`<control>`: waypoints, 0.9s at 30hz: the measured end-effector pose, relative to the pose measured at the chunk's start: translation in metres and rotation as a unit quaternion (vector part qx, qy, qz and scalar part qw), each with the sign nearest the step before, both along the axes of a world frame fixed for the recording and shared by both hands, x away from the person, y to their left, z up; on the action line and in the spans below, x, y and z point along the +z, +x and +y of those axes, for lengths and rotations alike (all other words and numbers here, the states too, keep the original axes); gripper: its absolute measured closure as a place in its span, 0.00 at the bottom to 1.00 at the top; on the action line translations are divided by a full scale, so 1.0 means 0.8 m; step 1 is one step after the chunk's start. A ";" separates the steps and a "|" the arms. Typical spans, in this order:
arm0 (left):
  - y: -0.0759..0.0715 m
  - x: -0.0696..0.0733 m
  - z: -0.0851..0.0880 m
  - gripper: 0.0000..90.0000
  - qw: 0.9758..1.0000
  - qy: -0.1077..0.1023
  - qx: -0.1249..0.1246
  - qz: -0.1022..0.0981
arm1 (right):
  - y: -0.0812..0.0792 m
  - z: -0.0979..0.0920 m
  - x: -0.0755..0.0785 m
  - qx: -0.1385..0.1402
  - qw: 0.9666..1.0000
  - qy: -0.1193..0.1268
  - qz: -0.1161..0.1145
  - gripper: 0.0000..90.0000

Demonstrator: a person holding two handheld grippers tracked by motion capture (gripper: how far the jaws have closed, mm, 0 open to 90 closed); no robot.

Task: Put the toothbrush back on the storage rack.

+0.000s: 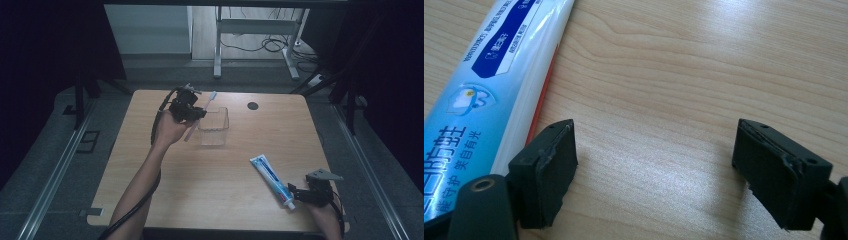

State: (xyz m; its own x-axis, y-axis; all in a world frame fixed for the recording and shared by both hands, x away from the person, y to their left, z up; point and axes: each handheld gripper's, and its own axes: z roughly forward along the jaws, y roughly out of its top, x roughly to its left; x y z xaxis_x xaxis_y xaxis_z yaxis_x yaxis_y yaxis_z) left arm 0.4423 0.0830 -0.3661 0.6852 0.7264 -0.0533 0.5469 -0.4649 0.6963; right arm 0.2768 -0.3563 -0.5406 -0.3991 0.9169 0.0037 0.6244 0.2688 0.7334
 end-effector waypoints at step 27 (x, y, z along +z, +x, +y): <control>0.050 -0.011 -0.051 0.88 0.997 -0.035 0.028 -0.058 | 0.001 0.000 0.000 0.004 1.000 0.000 0.000 0.19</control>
